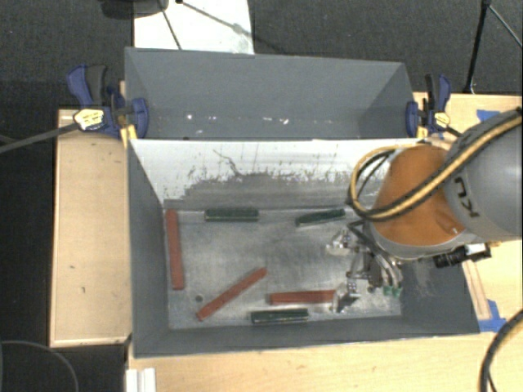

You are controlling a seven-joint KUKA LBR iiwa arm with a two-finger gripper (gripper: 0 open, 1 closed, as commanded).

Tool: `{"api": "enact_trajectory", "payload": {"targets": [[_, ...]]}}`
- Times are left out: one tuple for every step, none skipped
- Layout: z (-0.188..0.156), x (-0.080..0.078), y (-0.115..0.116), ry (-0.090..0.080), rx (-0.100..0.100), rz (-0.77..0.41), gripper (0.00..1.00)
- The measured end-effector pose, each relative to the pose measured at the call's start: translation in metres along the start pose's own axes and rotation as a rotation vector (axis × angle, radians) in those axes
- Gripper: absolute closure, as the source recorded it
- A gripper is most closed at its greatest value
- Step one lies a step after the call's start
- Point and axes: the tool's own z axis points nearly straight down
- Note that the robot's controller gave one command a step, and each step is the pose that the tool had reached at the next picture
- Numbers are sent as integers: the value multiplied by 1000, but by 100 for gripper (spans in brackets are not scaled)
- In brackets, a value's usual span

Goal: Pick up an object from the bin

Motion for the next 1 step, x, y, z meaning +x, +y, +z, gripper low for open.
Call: {"api": "enact_trajectory", "payload": {"targets": [[-11, 3, 21, -9, -1, 53, 0]]}}
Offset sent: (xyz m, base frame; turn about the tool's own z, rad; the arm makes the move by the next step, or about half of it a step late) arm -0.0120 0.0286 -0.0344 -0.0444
